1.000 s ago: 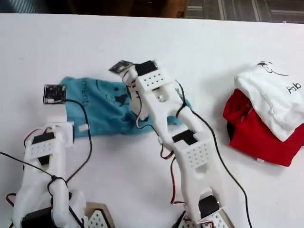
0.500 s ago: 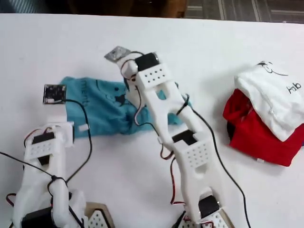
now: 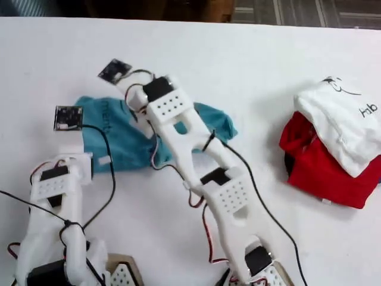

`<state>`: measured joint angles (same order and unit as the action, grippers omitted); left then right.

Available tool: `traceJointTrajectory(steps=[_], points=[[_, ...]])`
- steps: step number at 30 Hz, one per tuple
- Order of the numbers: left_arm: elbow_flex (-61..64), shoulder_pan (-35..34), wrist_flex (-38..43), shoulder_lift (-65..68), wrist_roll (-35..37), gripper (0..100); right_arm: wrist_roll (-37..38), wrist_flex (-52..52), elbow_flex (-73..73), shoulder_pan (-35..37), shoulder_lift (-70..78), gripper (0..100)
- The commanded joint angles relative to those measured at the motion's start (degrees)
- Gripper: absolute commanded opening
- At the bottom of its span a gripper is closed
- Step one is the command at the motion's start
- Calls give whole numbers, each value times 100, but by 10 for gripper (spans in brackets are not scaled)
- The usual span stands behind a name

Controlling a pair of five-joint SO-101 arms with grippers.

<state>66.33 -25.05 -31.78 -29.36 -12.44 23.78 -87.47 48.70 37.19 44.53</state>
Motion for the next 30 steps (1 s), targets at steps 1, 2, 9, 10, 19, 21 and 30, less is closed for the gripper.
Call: traceJointTrajectory(steps=[1,2,9,10,19,21,30], points=[[-31,-18,70,-79,-18,28,325,-75,220,-40,31,22],[-31,-18,70,-79,-18,28,369,-136,220,-75,48,23],[-31,-18,70,-79,-18,28,431,-286,220,-453,-57,221],[-31,-18,70,-79,-18,28,431,-286,229,-505,-84,246],[-31,-18,70,-79,-18,28,527,-602,229,-1103,-637,265],[-31,-18,70,-79,-18,28,756,-919,229,-1103,-787,252],[-31,-18,70,-79,-18,28,1108,-1376,79,-1358,-1112,17]])
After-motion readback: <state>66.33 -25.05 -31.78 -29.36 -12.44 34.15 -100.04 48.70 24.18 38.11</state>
